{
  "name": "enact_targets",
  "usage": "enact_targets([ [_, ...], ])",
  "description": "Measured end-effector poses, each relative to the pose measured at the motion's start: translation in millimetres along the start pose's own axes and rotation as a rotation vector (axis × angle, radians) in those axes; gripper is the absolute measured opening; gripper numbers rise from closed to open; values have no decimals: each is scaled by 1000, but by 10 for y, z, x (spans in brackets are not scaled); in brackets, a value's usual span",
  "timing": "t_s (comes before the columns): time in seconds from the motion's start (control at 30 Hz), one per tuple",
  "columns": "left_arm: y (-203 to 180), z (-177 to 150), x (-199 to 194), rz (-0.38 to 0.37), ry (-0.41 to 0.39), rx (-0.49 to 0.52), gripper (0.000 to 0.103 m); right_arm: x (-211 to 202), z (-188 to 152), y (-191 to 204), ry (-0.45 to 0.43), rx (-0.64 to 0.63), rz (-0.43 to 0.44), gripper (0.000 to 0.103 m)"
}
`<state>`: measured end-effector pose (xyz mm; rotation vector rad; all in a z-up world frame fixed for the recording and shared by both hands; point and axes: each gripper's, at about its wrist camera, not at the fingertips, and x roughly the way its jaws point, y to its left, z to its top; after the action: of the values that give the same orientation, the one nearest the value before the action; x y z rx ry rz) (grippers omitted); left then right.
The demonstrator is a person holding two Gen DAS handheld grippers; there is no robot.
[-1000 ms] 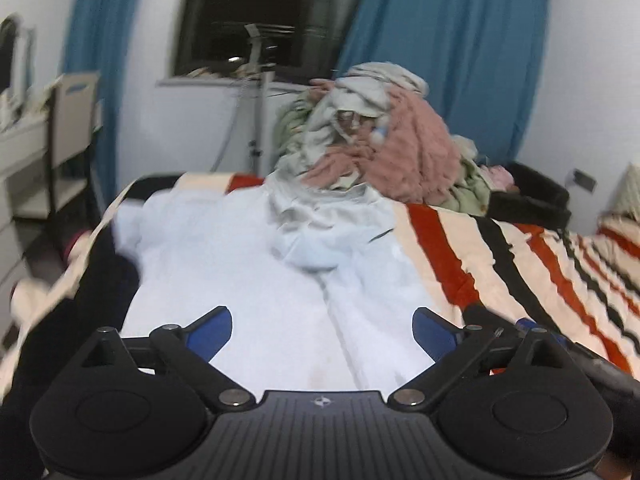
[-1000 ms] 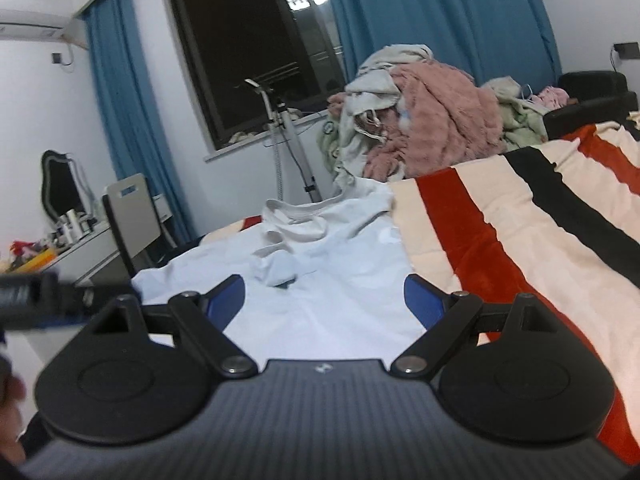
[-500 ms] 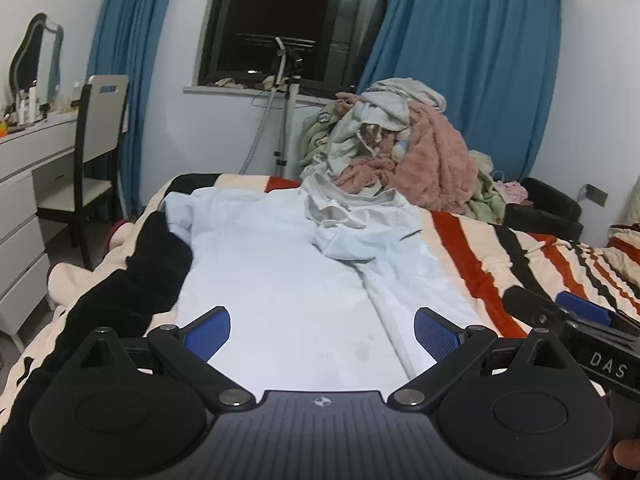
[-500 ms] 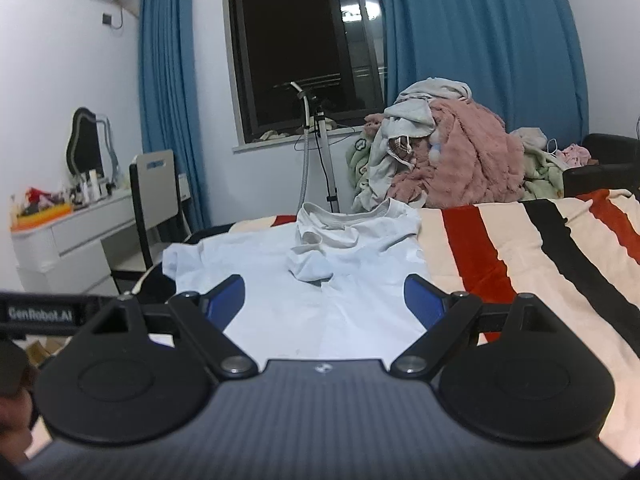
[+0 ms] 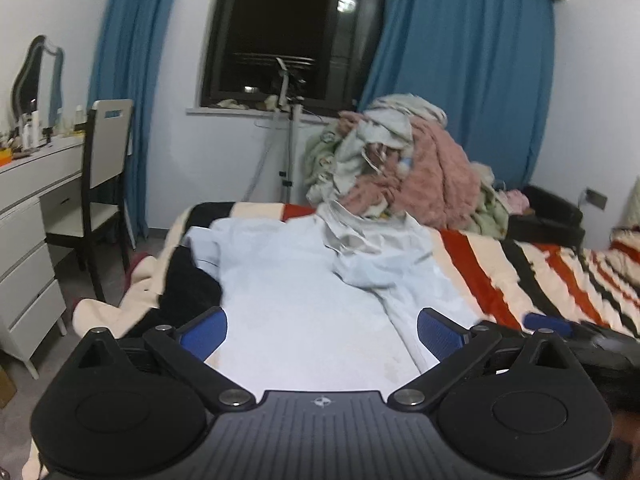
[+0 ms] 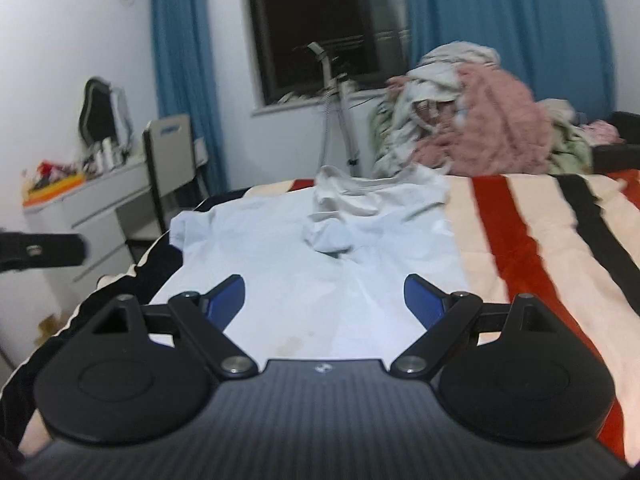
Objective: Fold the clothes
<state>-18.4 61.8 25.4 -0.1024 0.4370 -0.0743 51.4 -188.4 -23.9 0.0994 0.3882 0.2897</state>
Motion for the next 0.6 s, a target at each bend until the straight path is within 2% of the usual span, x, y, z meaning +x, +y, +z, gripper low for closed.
enact_targets([
  [0.13, 271, -18, 32, 96, -24, -9, 103, 675, 370, 441, 41, -72, 99, 88],
  [0.2, 423, -29, 59, 122, -32, -24, 103, 1073, 526, 710, 69, -105, 151, 88],
  [0.3, 690, -73, 194, 119, -11, -99, 103, 1675, 743, 1120, 115, -154, 229, 87],
  [0.4, 961, -154, 377, 108, 19, -172, 103, 2397, 716, 1557, 184, -164, 286, 87],
  [0.47, 1096, -214, 484, 111, 23, -192, 103, 2783, 666, 1784, 183, -183, 302, 87],
  [0.53, 1214, -268, 632, 138, 45, -226, 103, 3131, 634, 1945, 220, -189, 277, 87],
  [0.6, 1353, -296, 770, 145, 72, -283, 103, 3405, 569, 2012, 278, -158, 242, 76],
])
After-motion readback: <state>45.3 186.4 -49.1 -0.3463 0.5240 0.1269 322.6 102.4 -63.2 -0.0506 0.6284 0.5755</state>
